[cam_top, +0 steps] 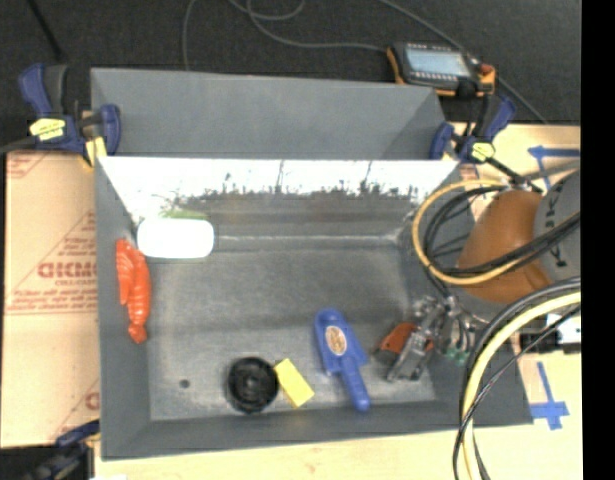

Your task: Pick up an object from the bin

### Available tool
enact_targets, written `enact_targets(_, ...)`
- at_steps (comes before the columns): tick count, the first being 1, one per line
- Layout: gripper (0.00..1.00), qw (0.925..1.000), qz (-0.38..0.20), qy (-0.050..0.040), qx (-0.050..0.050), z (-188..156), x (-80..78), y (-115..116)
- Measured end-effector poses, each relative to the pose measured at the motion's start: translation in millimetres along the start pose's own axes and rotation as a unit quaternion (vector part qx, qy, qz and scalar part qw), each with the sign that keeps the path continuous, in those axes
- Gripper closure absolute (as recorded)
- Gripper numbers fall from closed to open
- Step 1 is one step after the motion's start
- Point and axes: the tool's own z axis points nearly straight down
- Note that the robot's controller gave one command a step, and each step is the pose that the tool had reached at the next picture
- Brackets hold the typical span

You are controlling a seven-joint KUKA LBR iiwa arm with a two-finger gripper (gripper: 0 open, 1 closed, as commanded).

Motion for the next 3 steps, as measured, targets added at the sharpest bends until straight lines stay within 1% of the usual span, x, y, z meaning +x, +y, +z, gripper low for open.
enact_targets(1, 1.00, 1.0000, -0.004, -0.0029, 0.002, -89.3, -22.2, 19.8)
enact_targets(2, 1.00, 1.0000, -0.005, -0.0029, 0.002, -89.3, -22.2, 19.6)
enact_targets(3, 1.00, 0.9999, -0.013, -0.0033, 0.002, -174.6, -45.6, 13.8)
